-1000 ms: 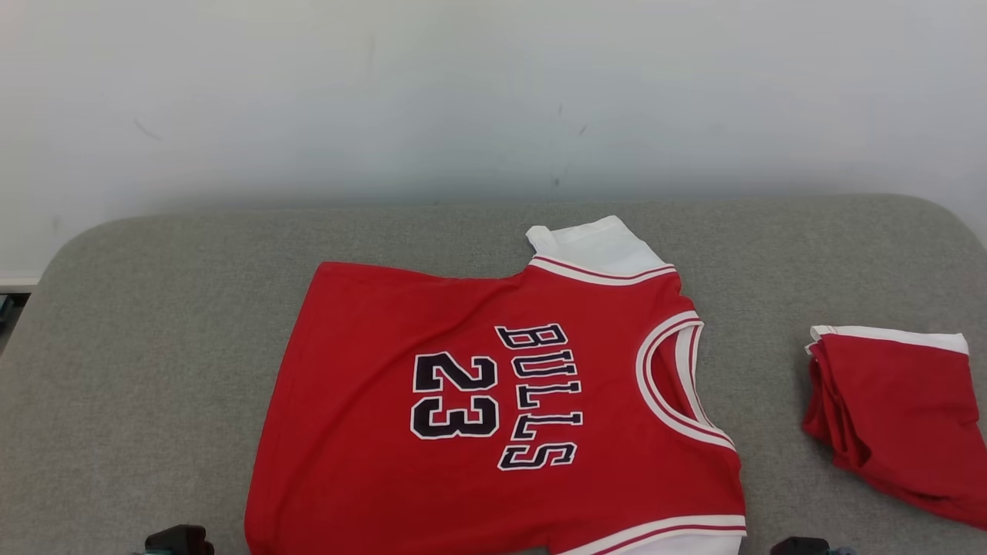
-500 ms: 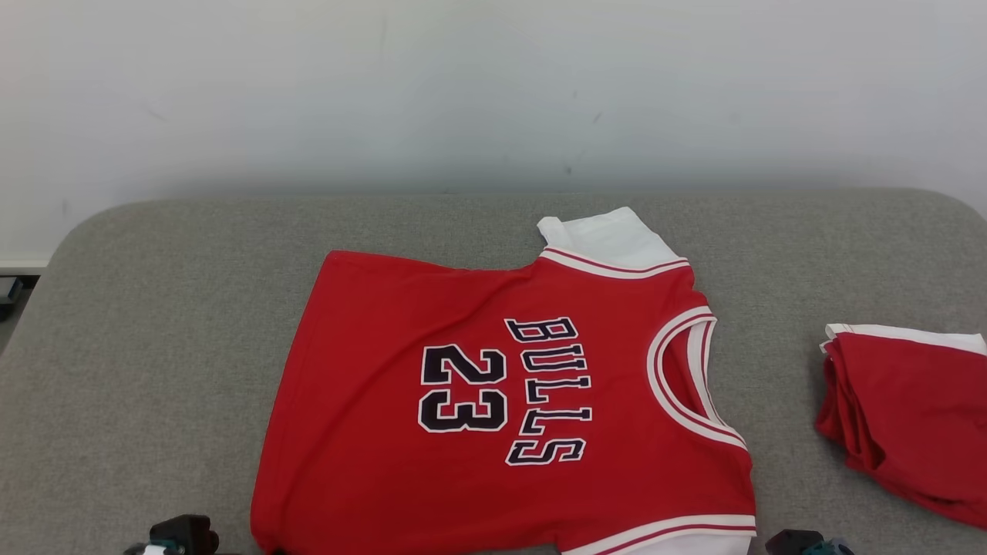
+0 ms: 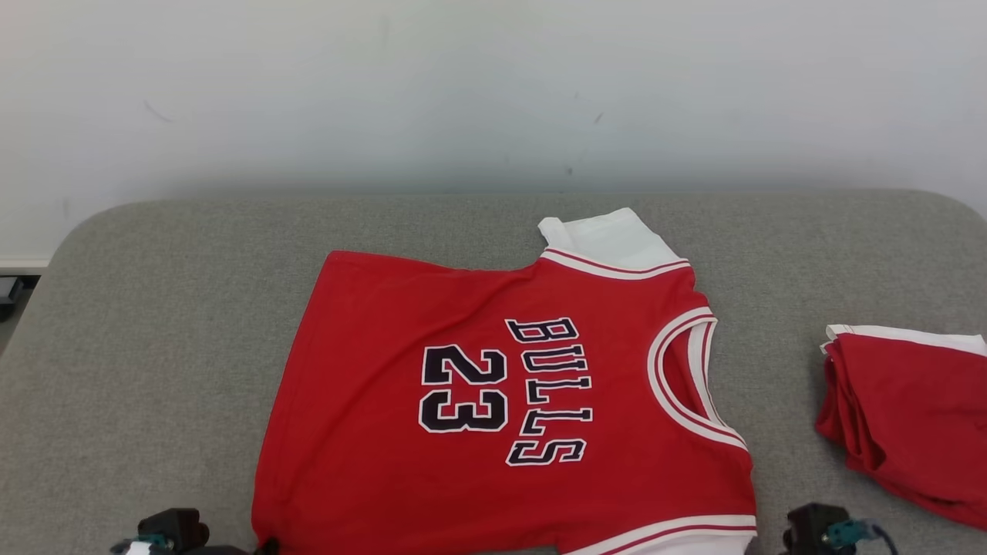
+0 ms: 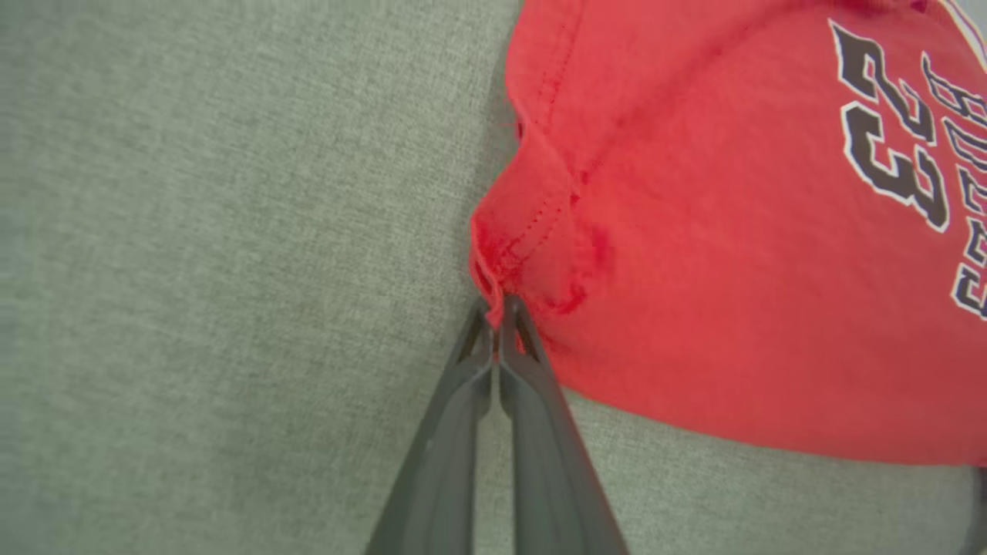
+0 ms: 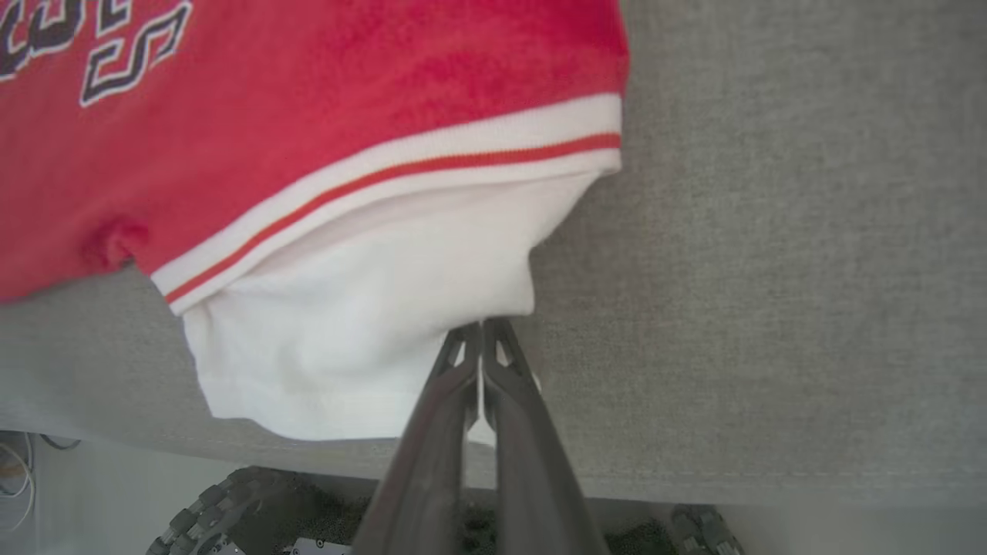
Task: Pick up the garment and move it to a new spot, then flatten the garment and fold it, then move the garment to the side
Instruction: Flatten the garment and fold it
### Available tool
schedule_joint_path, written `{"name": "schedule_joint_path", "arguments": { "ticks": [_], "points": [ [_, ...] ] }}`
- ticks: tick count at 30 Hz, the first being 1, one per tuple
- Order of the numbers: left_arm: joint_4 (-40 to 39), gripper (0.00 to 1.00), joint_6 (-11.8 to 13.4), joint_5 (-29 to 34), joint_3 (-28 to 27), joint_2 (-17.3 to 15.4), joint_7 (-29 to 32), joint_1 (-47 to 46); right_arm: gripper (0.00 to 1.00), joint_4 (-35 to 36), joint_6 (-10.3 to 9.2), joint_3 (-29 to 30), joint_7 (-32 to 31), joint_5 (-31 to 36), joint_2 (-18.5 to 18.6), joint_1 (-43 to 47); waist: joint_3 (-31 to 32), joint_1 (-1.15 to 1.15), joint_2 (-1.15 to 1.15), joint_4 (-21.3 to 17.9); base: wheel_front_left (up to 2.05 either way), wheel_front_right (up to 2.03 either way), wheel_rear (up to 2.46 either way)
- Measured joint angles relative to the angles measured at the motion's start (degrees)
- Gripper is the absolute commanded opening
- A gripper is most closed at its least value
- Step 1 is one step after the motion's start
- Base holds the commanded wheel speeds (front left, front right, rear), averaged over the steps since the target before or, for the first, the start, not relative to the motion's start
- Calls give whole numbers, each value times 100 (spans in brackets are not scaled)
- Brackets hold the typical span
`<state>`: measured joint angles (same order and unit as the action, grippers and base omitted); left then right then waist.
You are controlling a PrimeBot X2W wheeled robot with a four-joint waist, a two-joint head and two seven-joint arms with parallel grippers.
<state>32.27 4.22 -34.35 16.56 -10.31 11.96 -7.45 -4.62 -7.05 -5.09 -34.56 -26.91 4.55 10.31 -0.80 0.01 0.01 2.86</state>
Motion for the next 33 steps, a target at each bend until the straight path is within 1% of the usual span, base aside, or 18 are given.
{"name": "schedule_joint_path", "arguments": {
  "ticks": [4,5,9,10,13,16,20,27,33],
  "points": [
    [-141,0,31,-16,-98,-34,-98,-2,0,517,105,136,21,-169,16,54,30,0,0,-16,0,0,0],
    [-141,0,31,-16,-98,-34,-98,-2,0,517,105,136,21,-169,16,54,30,0,0,-16,0,0,0],
    [-280,0,32,-16,-121,-43,-186,-8,0,921,165,292,27,-338,92,94,85,0,0,-31,0,0,0],
    [-319,0,32,-19,-135,-42,-193,-8,0,1024,205,325,27,-397,102,91,105,0,0,-36,0,0,0],
    [-397,0,40,-21,-132,-42,-192,-13,0,1238,209,403,19,-477,127,85,151,-1,0,-53,0,0,0],
    [-426,0,79,-16,-113,-41,-192,-68,0,1298,209,504,-29,-498,193,3,168,0,0,-57,0,0,0],
    [-480,0,88,20,-89,-40,-181,-299,0,1452,208,522,-77,-528,194,-331,180,0,0,-61,0,0,0],
    [-408,0,141,127,-78,-16,-82,-655,0,1380,201,514,-183,-533,190,-457,173,-1,0,-68,0,0,0],
    [-276,0,216,167,-120,24,-27,-823,0,1265,170,514,-226,-581,127,-829,137,-1,-1,-139,0,0,0]
  ]
}}
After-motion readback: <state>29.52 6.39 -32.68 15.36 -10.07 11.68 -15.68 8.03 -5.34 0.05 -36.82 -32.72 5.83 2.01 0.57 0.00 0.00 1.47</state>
